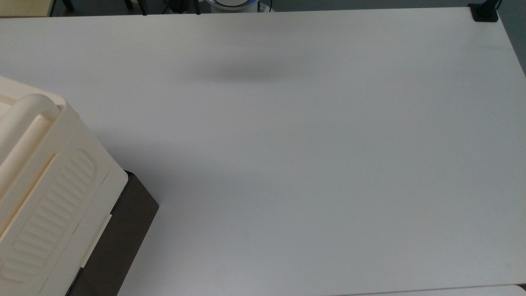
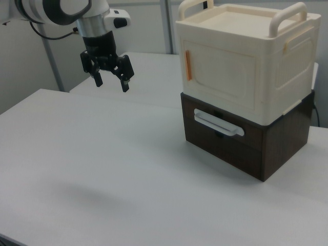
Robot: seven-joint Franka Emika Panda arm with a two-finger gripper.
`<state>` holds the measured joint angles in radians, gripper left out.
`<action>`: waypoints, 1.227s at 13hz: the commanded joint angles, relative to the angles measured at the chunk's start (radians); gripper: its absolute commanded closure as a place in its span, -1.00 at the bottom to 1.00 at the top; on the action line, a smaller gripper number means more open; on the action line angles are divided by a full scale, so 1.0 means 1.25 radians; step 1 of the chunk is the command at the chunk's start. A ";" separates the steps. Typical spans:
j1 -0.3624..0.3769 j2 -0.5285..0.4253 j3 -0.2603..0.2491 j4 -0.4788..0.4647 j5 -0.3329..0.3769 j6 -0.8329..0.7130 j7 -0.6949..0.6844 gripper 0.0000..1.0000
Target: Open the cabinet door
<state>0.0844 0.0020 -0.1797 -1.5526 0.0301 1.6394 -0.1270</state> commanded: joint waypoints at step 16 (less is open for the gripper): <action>-0.036 0.019 0.005 -0.004 -0.027 0.281 -0.024 -1.00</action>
<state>0.0567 0.0302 -0.1800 -1.5521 0.0134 1.8932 -0.1492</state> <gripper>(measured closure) 0.000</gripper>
